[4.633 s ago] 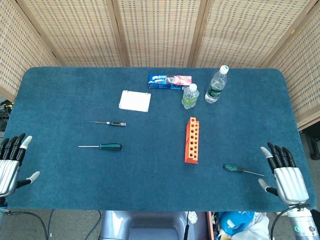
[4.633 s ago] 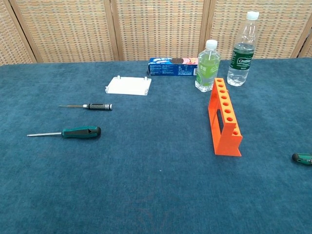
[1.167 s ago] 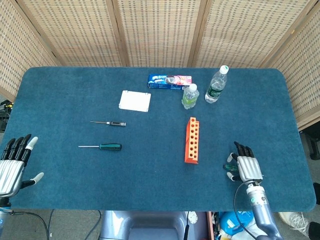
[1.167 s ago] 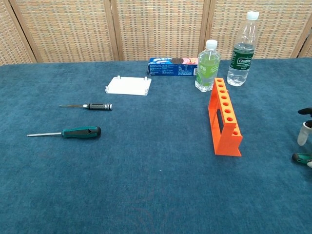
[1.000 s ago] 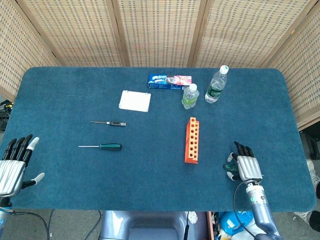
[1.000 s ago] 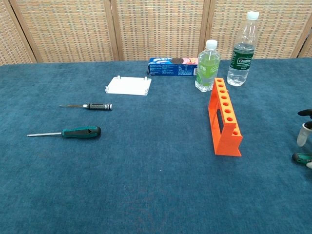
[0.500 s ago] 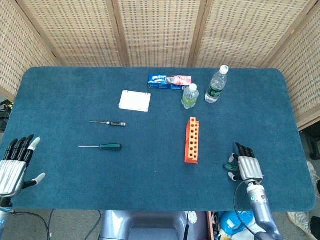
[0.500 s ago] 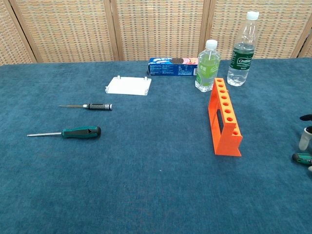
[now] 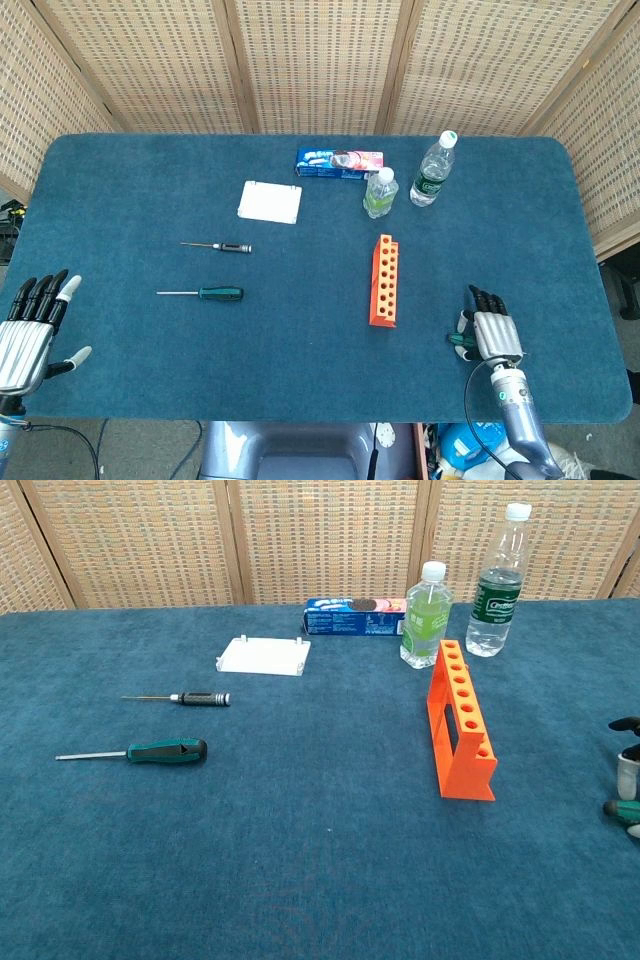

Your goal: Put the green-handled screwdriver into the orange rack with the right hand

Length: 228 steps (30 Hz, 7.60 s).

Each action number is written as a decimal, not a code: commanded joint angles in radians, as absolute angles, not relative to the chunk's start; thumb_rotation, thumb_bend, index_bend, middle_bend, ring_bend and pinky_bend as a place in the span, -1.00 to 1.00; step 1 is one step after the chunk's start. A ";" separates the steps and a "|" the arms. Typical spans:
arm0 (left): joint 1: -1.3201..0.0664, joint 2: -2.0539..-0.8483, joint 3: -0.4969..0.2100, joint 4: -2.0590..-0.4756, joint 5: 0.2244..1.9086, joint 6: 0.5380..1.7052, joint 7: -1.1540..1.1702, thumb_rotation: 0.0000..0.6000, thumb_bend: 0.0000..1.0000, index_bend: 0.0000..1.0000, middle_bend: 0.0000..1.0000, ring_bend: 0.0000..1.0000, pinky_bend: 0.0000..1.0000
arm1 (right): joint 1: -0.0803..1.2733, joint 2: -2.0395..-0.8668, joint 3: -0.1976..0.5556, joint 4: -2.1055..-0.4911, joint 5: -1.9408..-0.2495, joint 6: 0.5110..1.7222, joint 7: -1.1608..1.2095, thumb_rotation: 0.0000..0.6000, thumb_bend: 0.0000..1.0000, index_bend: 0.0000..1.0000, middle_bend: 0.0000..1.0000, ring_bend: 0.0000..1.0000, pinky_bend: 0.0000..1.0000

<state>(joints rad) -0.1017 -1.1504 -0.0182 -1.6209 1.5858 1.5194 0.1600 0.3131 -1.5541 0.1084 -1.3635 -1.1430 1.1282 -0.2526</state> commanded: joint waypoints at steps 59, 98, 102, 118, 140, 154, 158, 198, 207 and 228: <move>-0.098 -1.141 -0.024 -1.610 1.594 1.542 0.115 1.00 -1.00 -1.00 -1.00 -1.00 -1.00 | 0.289 -1.223 0.508 -1.979 -0.959 1.027 0.526 1.00 -0.59 0.30 -0.86 -1.00 -1.00; -0.109 -1.150 -0.034 -1.588 1.573 1.523 0.087 1.00 -1.00 -1.00 -1.00 -1.00 -1.00 | 0.427 -1.427 0.531 -1.753 -1.186 0.941 1.100 1.00 -0.59 0.36 -0.76 -1.00 -1.00; -0.112 -1.153 -0.033 -1.587 1.572 1.517 0.093 1.00 -1.00 -1.00 -1.00 -1.00 -1.00 | 0.436 -1.431 0.536 -1.728 -1.183 0.942 1.110 1.00 -0.59 0.39 -0.75 -1.00 -1.00; -0.116 -1.158 -0.030 -1.589 1.572 1.509 0.098 1.00 -1.00 -1.00 -1.00 -1.00 -1.00 | 0.430 -1.446 0.532 -1.677 -1.203 0.989 1.200 1.00 -0.59 0.43 -0.72 -1.00 -1.00; -0.118 -1.159 -0.028 -1.587 1.572 1.508 0.099 1.00 -1.00 -1.00 -1.00 -1.00 -1.00 | 0.428 -1.482 0.493 -1.580 -1.286 1.067 1.341 1.00 -0.59 0.45 -0.70 -1.00 -1.00; -0.118 -1.155 -0.030 -1.591 1.571 1.512 0.087 1.00 -1.00 -1.00 -1.00 -1.00 -1.00 | 0.446 -1.514 0.471 -1.511 -1.312 1.103 1.368 1.00 -0.59 0.46 -0.69 -1.00 -1.00; -0.118 -1.153 -0.031 -1.590 1.567 1.511 0.086 1.00 -1.00 -1.00 -1.00 -1.00 -1.00 | 0.453 -1.530 0.461 -1.479 -1.316 1.111 1.375 1.00 -0.59 0.46 -0.69 -1.00 -1.00; -0.128 -1.167 -0.024 -1.587 1.565 1.485 0.108 1.00 -1.00 -1.00 -1.00 -1.00 -1.00 | 0.489 -1.625 0.439 -1.342 -1.301 1.154 1.382 1.00 -0.59 0.46 -0.69 -1.00 -1.00; -0.128 -1.166 -0.024 -1.587 1.565 1.487 0.105 1.00 -1.00 -1.00 -1.00 -1.00 -1.00 | 0.493 -1.640 0.435 -1.330 -1.294 1.148 1.382 1.00 -0.59 0.46 -0.69 -1.00 -1.00; -0.134 -1.152 -0.039 -1.611 1.558 1.493 0.092 1.00 -1.00 -1.00 -1.00 -1.00 -1.00 | 0.502 -1.661 0.426 -1.300 -1.294 1.145 1.363 1.00 -0.59 0.46 -0.69 -1.00 -1.00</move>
